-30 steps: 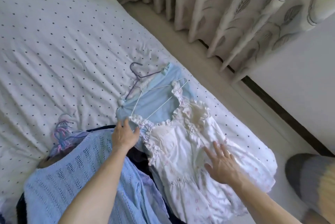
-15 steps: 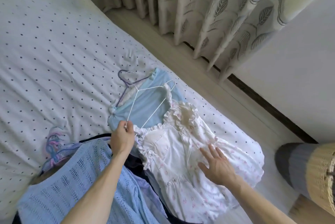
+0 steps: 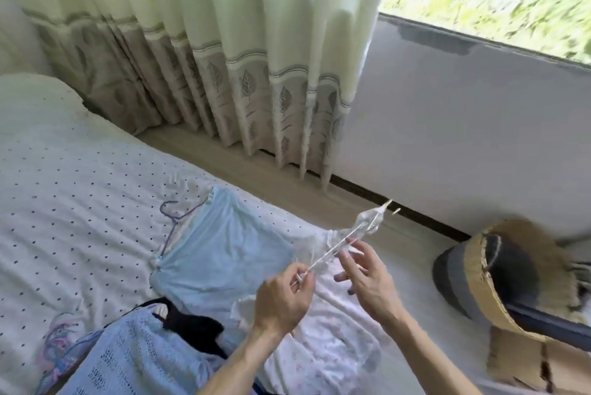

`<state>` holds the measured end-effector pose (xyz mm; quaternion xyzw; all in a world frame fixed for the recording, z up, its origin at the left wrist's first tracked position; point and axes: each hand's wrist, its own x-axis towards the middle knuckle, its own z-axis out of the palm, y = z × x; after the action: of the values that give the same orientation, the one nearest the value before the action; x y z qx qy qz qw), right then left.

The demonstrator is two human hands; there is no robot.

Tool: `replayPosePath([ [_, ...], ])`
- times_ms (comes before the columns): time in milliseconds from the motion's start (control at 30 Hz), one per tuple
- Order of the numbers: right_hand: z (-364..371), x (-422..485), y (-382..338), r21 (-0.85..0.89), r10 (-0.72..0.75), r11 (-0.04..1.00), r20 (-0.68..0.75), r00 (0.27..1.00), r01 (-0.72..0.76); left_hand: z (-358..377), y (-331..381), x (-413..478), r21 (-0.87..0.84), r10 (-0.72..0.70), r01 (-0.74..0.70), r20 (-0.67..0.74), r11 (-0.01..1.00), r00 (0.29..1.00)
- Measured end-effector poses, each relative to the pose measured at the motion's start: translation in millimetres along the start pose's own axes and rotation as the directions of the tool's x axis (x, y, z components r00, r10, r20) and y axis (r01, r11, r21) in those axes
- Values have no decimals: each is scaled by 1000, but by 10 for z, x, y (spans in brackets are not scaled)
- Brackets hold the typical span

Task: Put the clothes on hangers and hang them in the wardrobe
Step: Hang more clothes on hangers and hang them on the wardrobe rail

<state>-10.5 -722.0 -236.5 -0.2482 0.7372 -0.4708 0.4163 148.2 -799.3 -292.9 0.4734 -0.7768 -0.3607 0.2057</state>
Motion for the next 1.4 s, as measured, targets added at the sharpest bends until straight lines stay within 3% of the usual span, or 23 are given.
replayPosePath([
  [67,-321,-249,14,103,-41,993,-195,980,62,195,342,-159,-33,119,-117,68,993,991],
  [167,-834,-714,164,90,-97,985,-393,914,144,505,788,-464,-88,279,-266,194,960,941],
  [367,-1848,-1974,630,26,-112,988,-547,830,150,973,1680,-1099,-168,495,-489,539,856,681],
  [467,-2145,-2629,890,-115,-87,993,-561,823,26,1283,2224,-1252,-210,580,-564,517,799,630],
  [600,-2354,-3529,1380,-171,12,974,-621,784,-151,1773,2941,-1573,-295,663,-593,356,749,659],
  [667,-2384,-3925,1582,-195,40,958,-639,768,-212,2016,3194,-1766,-280,650,-588,392,759,651],
  [733,-2419,-4257,1698,-188,43,955,-680,732,-230,2266,3338,-1989,-236,630,-616,532,751,565],
  [800,-2512,-4526,1723,-174,38,956,-724,689,-236,2476,3429,-2255,-235,625,-677,661,698,415],
  [867,-2651,-4760,1712,-159,31,960,-759,651,-230,2645,3546,-2516,-234,664,-806,708,543,242],
  [933,-2819,-4972,1687,-139,27,961,-812,583,-238,2780,3745,-2742,-224,735,-927,674,302,76],
  [967,-2907,-5073,1686,-133,28,957,-843,538,-259,2835,3865,-2847,-244,758,-942,652,233,19],
  [1067,-3129,-5369,1704,-79,42,947,-931,363,-312,2965,4245,-3151,-295,829,-936,560,191,-8],
  [1233,-3373,-5837,1854,1,19,926,-999,45,-378,3184,4733,-3750,-440,819,-849,573,291,-16],
  [1333,-3418,-6161,1988,113,30,795,-989,-147,-597,3276,5002,-3952,-457,775,-782,630,423,52],
  [1400,-3388,-6351,2018,250,134,690,-966,-220,-679,3346,5161,-4003,-442,735,-752,673,490,83],
])
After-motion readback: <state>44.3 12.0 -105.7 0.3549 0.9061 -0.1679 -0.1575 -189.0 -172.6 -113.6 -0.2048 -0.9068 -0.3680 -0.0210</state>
